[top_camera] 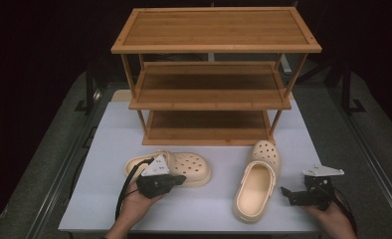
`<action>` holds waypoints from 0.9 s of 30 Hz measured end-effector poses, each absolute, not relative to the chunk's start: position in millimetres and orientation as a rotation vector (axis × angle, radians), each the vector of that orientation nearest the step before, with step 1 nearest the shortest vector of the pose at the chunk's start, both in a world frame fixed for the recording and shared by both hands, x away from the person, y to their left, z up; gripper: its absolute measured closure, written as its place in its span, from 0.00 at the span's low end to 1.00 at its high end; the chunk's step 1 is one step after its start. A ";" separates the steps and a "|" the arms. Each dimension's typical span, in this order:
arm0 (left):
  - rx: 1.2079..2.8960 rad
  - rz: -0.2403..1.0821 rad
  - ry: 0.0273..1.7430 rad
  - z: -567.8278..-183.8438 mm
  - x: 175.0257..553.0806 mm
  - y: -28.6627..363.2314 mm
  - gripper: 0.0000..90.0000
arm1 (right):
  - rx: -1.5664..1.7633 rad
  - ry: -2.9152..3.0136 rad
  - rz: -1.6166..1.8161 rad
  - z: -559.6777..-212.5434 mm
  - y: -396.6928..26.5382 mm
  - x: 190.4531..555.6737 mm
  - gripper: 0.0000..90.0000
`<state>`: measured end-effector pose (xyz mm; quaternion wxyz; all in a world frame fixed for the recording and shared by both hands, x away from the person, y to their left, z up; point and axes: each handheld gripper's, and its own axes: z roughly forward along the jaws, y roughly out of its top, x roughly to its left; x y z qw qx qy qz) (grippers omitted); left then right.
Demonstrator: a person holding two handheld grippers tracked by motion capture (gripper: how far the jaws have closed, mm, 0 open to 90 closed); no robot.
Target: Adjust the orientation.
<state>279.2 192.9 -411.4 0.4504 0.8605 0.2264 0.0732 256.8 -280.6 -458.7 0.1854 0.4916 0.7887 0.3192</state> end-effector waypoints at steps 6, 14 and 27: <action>2.103 0.152 0.558 -397.9 272.7 208.2 1.00 | 1.385 2.222 0.900 -458.7 -280.6 256.8 0.00; 2.071 0.207 0.610 -378.5 267.6 243.4 1.00 | 1.386 2.222 0.899 -458.7 -280.6 256.7 0.00; 2.009 0.309 0.746 -371.3 296.9 307.0 1.00 | 1.385 2.223 0.900 -458.7 -280.6 256.9 0.00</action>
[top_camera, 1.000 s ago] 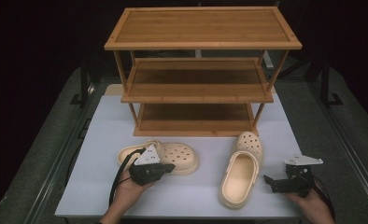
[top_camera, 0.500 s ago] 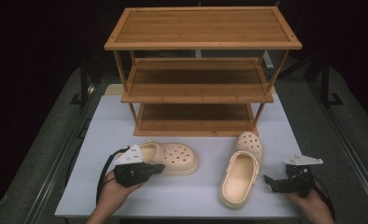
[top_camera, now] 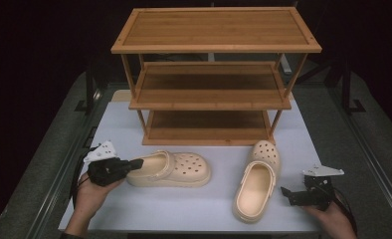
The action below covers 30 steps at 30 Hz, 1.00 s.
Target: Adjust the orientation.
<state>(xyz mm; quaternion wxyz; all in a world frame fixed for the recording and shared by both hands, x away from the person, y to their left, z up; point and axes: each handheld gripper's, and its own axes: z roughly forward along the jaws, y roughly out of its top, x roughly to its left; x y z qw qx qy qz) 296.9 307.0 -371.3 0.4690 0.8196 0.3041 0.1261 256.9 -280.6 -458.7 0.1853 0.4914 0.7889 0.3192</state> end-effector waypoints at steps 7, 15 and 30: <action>1.998 0.346 0.811 -380.6 335.1 325.4 1.00 | 1.384 2.223 0.898 -458.7 -280.5 256.9 0.00; 2.060 0.310 0.856 -410.6 366.9 323.4 1.00 | 1.383 2.223 0.899 -458.8 -280.6 256.9 0.00; 2.088 0.253 0.844 -419.6 362.8 320.0 1.00 | 1.385 2.223 0.900 -458.8 -280.6 256.8 0.00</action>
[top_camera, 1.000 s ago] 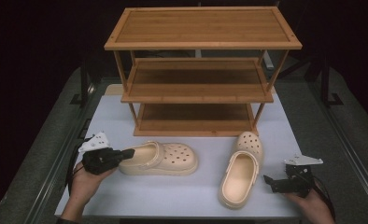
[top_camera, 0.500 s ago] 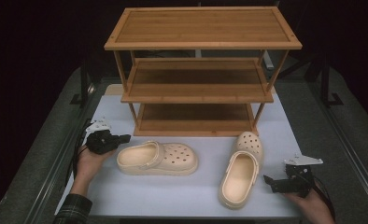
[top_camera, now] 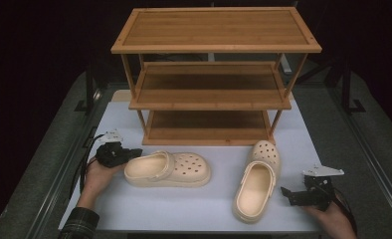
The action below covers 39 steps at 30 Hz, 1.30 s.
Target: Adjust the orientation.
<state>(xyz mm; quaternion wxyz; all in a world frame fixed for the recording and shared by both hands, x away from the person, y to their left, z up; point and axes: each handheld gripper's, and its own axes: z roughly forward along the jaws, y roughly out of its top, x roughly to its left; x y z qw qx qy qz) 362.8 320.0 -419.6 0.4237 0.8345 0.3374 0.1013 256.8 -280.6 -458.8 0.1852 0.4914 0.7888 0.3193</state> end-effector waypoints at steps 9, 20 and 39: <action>2.078 0.235 0.855 -419.9 348.7 325.0 1.00 | 1.387 2.222 0.899 -458.7 -280.6 256.6 0.00; 2.100 0.204 0.843 -417.7 314.7 332.5 1.00 | 1.388 2.222 0.900 -458.6 -280.7 256.6 0.00; 2.121 0.183 0.813 -414.1 256.1 332.7 1.00 | 1.385 2.224 0.898 -458.6 -280.6 256.9 0.00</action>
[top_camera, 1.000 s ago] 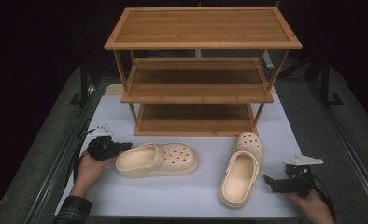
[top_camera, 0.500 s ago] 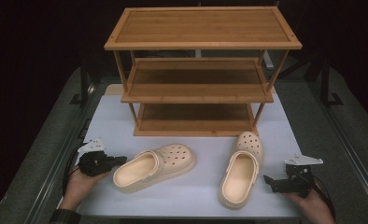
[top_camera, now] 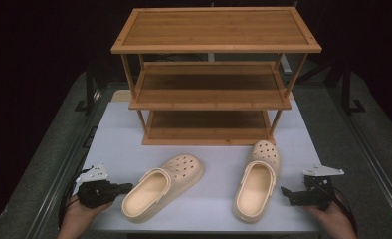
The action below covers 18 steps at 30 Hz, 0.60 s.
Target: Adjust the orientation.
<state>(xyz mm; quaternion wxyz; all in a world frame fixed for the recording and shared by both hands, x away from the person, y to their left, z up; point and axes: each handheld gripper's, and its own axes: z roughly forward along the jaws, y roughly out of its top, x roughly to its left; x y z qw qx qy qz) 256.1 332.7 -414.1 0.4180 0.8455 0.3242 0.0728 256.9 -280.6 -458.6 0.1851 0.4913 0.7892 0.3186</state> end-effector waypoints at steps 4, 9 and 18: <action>2.093 0.199 0.805 -407.8 256.5 333.7 0.89 | 1.386 2.224 0.898 -458.6 -280.7 256.9 0.00; 2.065 0.228 0.789 -400.1 260.6 320.9 0.64 | 1.385 2.224 0.896 -458.6 -280.6 256.9 0.00; 2.109 0.243 0.735 -401.3 281.6 285.2 0.56 | 1.384 2.223 0.899 -458.7 -280.6 256.9 0.00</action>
